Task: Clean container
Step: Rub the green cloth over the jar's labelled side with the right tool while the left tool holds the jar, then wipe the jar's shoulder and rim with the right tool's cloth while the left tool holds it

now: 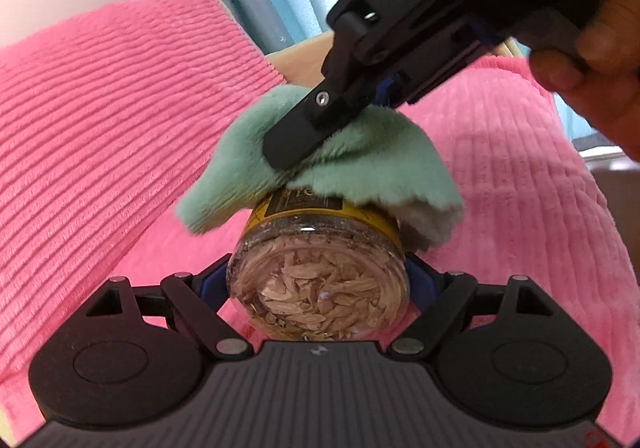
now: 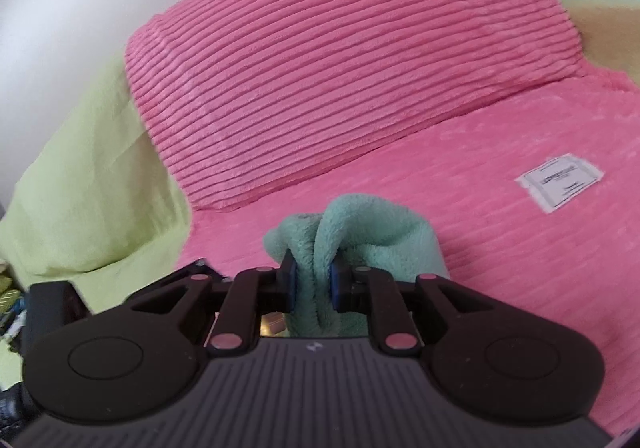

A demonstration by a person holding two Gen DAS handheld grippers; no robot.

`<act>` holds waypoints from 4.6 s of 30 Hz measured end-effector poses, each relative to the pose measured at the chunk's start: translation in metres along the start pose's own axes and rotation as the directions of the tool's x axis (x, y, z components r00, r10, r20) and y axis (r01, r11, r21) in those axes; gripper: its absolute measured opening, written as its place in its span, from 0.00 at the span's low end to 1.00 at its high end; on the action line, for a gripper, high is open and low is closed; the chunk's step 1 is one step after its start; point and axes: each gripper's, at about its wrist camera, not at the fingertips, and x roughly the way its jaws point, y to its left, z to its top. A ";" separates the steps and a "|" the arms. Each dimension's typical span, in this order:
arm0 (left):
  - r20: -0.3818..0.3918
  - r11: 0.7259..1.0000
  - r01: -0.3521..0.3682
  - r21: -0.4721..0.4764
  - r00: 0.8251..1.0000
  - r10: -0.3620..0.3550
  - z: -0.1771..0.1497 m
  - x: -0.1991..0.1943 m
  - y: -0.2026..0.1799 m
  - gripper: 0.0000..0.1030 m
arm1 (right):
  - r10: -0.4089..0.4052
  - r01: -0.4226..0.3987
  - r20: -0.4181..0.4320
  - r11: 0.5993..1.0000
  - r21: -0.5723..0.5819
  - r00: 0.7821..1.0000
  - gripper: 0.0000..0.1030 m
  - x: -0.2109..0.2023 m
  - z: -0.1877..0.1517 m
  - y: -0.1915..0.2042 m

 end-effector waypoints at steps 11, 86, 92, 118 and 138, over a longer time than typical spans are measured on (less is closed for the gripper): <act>-0.003 1.000 -0.001 -0.003 1.000 0.001 0.000 -0.008 -0.004 0.83 | 0.060 -0.060 -0.011 0.998 -0.022 0.998 0.12 0.004 -0.005 0.009; 0.039 0.991 0.105 -0.077 0.994 -0.102 0.007 -0.002 -0.026 0.83 | 0.047 -0.048 -0.011 0.998 -0.038 0.999 0.12 0.002 -0.007 0.008; 0.036 0.992 0.102 -0.079 0.994 -0.099 0.007 -0.002 -0.029 0.83 | 0.068 -0.070 -0.028 0.994 -0.084 0.997 0.12 0.006 -0.012 0.019; 0.038 0.989 0.125 -0.081 0.992 -0.122 -0.002 -0.015 -0.019 0.83 | 0.100 -0.103 -0.034 0.991 -0.087 0.994 0.11 0.009 -0.011 0.015; 0.018 0.960 0.167 -0.223 0.986 -0.167 -0.004 -0.015 -0.008 0.85 | -0.005 0.006 0.040 1.000 -0.027 0.999 0.10 0.003 -0.004 -0.013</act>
